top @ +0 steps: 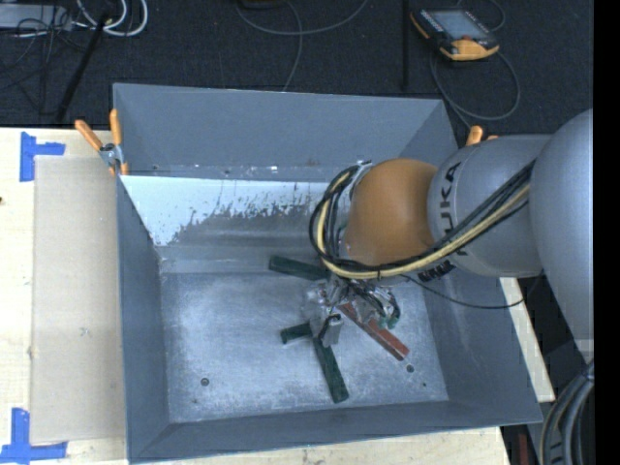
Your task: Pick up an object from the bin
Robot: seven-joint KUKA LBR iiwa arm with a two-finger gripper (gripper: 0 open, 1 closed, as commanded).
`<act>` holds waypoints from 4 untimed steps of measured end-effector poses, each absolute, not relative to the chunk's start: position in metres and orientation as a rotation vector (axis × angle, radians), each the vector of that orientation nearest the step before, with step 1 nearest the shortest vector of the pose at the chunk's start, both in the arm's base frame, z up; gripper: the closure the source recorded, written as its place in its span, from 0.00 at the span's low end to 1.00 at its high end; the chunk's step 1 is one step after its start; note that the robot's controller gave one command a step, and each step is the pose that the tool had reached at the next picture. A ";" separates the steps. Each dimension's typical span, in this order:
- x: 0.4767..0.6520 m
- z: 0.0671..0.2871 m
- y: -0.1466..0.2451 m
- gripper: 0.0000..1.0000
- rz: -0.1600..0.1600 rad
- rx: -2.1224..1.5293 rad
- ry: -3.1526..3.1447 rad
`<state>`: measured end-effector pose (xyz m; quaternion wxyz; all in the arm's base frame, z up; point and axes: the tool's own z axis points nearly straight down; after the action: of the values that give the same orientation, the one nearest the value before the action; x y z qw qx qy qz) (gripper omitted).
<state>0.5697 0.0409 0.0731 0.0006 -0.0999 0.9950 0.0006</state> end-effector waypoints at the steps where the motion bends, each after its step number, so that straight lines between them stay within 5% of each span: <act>1: 0.570 0.071 0.041 0.00 0.002 -0.310 3.120; 2: 0.569 0.073 0.040 1.00 0.002 -0.310 3.129; 3: 0.570 0.071 0.041 0.00 0.002 -0.308 3.122; 4: 0.570 0.073 0.040 1.00 0.002 -0.307 3.124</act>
Offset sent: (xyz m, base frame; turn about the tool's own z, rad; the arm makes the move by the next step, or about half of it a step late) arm 0.0000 0.0000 0.0000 0.0000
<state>0.5701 0.0404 0.0734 0.0012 -0.0979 0.9952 0.0006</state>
